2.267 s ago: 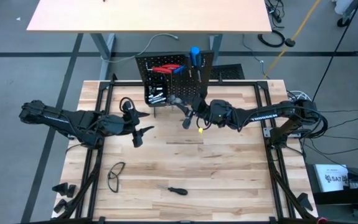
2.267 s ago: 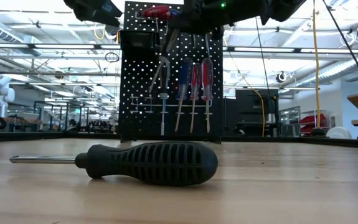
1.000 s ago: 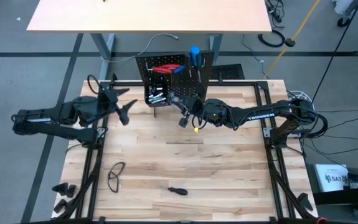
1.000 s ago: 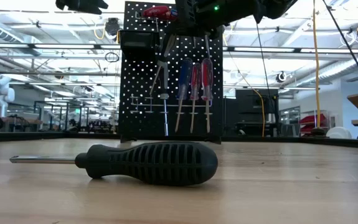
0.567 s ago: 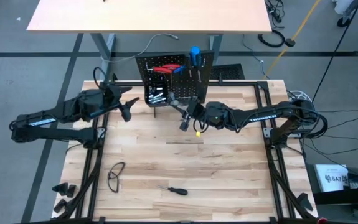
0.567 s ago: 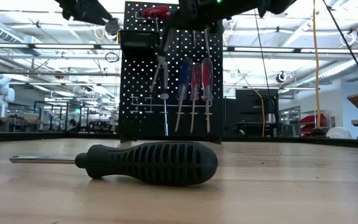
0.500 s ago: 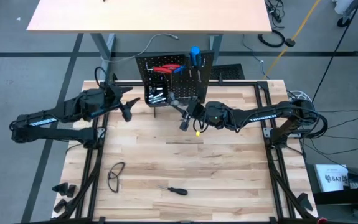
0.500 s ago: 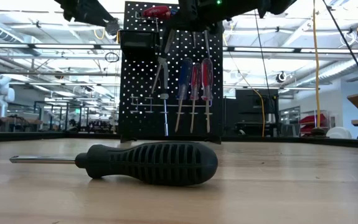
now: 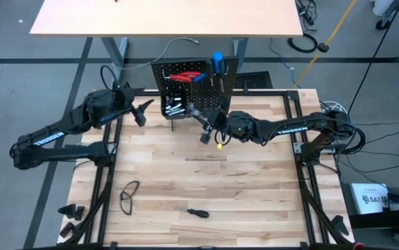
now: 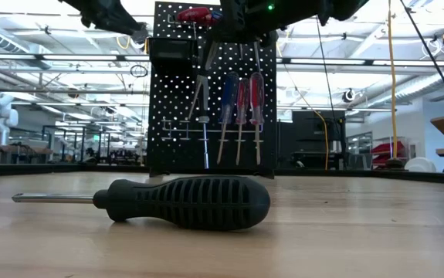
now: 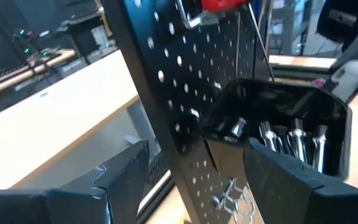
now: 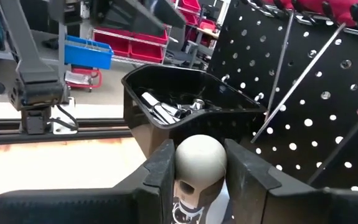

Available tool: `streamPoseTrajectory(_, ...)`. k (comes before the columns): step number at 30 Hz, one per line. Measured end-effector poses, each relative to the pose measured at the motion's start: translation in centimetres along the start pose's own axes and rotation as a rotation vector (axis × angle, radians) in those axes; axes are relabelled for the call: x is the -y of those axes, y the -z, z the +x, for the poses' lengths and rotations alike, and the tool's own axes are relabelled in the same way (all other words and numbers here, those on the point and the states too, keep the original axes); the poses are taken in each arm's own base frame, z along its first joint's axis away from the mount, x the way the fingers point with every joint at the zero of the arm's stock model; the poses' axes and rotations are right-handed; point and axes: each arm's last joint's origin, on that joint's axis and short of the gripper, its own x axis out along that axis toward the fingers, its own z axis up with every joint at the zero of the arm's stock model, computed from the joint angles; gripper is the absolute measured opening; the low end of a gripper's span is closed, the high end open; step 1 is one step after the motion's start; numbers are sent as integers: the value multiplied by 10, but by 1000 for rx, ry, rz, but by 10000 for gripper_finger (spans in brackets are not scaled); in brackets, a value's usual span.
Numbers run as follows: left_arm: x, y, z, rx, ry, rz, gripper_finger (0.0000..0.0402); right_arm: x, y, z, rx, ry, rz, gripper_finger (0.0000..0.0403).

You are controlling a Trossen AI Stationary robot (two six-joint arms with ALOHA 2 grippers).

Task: Hang tools onto peg board
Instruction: Hang the gray screwdriver on the pegboard

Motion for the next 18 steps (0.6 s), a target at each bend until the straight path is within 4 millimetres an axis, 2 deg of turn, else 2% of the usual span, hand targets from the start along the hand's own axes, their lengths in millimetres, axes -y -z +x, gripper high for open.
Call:
streamPoseTrajectory(7,-33,2,14,49,75,-10,260,0,0,0,-3,2,4,98)
streamPoseTrajectory(14,-63,16,49,38,215,-82,260,0,0,0,-4,3,4,98)
streamPoseTrajectory(18,-70,21,64,48,298,-101,260,0,1,0,-10,2,10,98)
